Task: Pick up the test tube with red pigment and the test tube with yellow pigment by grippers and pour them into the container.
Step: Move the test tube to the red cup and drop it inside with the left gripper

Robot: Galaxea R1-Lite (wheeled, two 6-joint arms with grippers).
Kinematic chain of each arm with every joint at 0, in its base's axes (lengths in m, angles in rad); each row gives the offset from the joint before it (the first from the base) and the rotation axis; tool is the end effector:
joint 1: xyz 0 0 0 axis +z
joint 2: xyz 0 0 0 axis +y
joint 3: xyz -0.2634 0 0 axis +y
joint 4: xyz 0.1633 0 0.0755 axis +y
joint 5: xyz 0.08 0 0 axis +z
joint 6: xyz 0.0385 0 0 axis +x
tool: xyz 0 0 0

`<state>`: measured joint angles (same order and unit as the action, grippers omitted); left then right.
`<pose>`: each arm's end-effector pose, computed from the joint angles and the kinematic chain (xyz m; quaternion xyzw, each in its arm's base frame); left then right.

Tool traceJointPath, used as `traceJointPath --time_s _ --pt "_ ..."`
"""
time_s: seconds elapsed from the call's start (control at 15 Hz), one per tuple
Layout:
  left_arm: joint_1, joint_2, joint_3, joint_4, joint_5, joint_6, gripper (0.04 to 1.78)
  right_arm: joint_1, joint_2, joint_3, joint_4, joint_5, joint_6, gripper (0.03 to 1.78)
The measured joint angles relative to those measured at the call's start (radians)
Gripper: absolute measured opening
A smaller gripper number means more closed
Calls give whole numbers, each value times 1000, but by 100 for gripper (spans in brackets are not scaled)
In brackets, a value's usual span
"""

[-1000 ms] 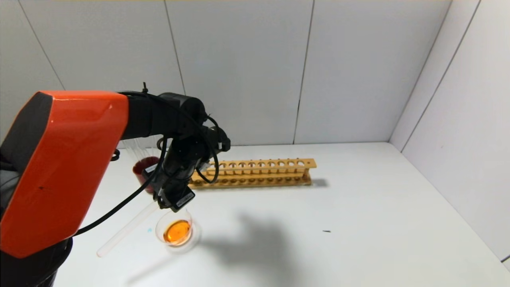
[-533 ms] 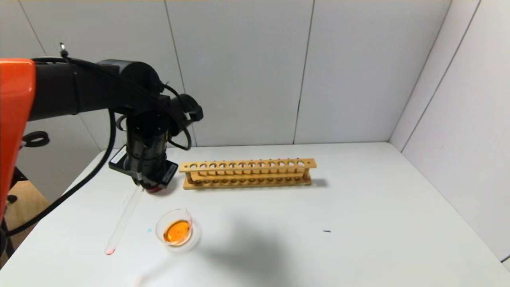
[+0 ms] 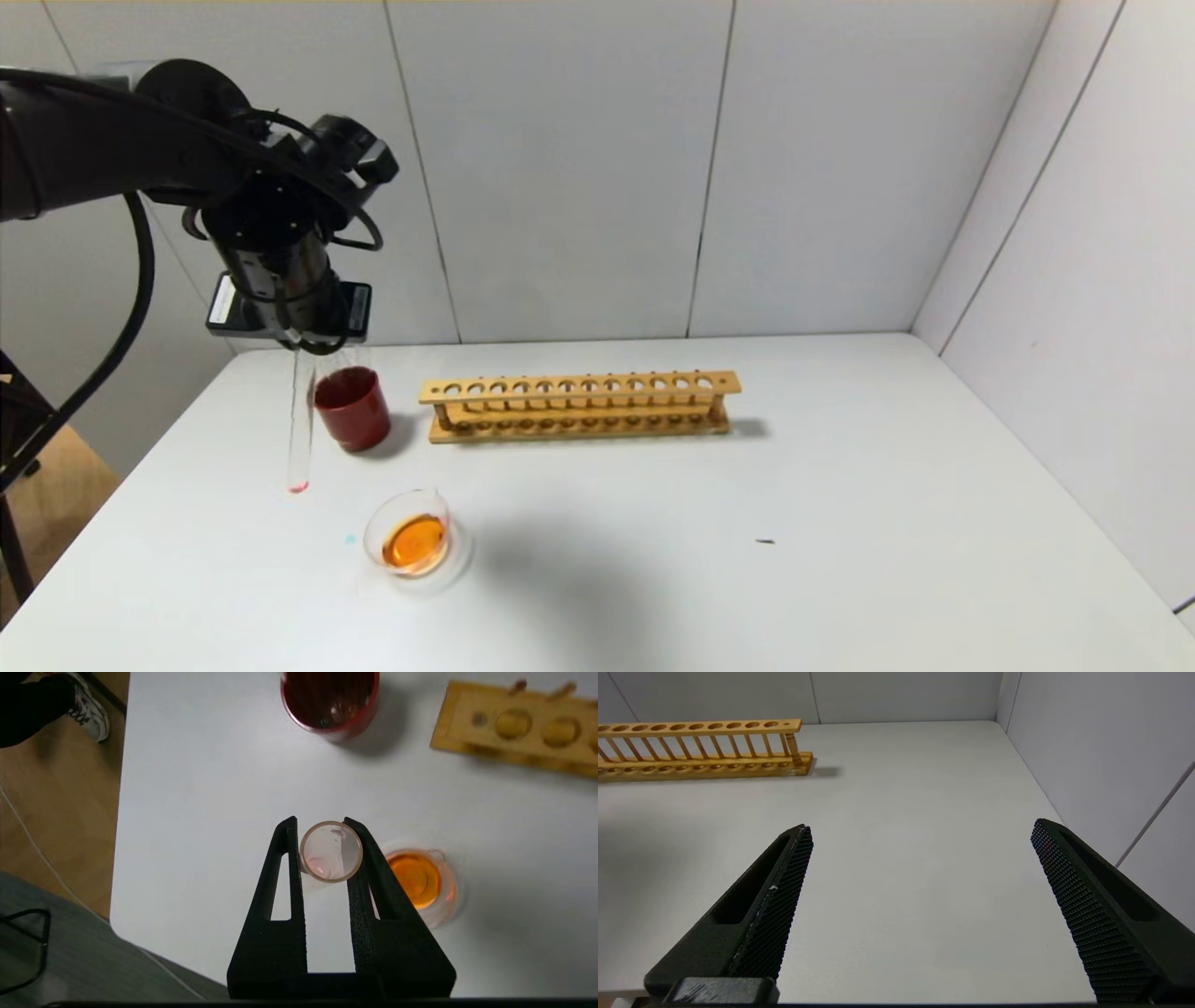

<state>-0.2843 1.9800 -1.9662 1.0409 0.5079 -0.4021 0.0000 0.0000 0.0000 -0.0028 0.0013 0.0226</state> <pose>0.3174 -0.0732 0.2161 0.0188 0.4357 0.1872 0.8802 0.0184 0.0001 0.0758 0.0113 -0.0014 0.0007 0.9999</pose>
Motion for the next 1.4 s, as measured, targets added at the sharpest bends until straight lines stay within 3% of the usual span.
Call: traceJointPath --time_s 0.4,0.87,1.4 --pt "85 6 -6 -208 -3 35 31 0 0 0 0 0 0 171" --pt "108 64 -3 -439 -2 44 31 0 0 0 0 0 0 171" --pt "114 97 73 -559 0 41 31 0 0 0 0 0 0 171"
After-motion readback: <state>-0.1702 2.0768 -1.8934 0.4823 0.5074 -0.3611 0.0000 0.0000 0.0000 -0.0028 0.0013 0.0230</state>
